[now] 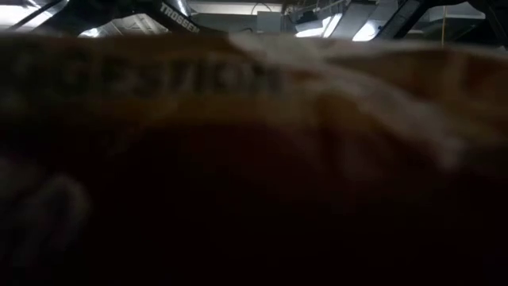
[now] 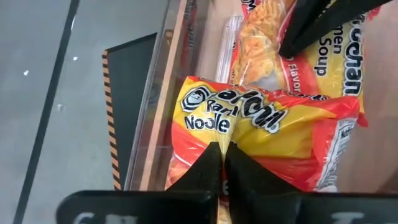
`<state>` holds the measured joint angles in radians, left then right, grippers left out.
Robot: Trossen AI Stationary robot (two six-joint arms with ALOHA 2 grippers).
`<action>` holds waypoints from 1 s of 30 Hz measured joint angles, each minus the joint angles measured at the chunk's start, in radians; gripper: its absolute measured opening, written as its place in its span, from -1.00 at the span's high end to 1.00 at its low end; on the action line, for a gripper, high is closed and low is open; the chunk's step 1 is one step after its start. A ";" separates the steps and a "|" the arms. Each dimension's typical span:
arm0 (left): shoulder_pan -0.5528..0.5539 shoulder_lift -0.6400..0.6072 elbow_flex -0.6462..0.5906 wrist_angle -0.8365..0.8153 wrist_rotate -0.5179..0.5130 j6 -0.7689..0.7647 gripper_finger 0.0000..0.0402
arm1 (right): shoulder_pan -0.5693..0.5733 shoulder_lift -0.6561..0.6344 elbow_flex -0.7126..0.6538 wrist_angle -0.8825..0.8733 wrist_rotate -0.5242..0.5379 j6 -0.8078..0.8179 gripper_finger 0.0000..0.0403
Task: Sort Maruchan noodles
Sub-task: Stack the orange noodle pack on top of the orange noodle pack
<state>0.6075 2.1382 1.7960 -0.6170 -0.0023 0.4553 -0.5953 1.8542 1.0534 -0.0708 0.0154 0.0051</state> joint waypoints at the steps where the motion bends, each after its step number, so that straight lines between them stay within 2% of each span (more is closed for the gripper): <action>1: 0.000 0.000 -0.003 0.002 0.002 0.013 0.94 | 0.000 0.000 0.000 0.000 0.000 0.000 0.98; 4: 0.000 0.000 -0.013 -0.019 0.047 0.099 0.82 | 0.000 0.000 0.000 0.000 0.000 0.000 0.98; 9: -0.002 0.000 -0.013 -0.086 0.140 0.105 0.56 | 0.000 0.000 0.000 -0.006 -0.001 0.000 0.98; 17: -0.019 -0.007 -0.001 -0.123 0.113 0.071 0.21 | -0.001 0.000 0.000 -0.008 0.000 0.014 0.98; 19: -0.024 -0.017 0.028 -0.178 0.087 0.032 0.18 | -0.001 0.000 0.000 -0.007 -0.004 0.014 0.98; 23: -0.022 -0.056 0.074 -0.214 0.102 -0.015 0.16 | -0.001 0.000 0.000 -0.007 -0.008 0.016 0.98; 27: 0.002 -0.064 0.073 -0.117 0.202 -0.063 0.19 | -0.001 0.000 0.000 -0.007 -0.010 0.018 0.98; 30: 0.015 -0.053 0.036 0.005 0.177 -0.080 0.24 | -0.001 0.000 0.000 -0.009 -0.011 0.018 0.98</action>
<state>0.6222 2.0847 1.8320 -0.6124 0.1746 0.3749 -0.5961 1.8542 1.0531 -0.0794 0.0048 0.0234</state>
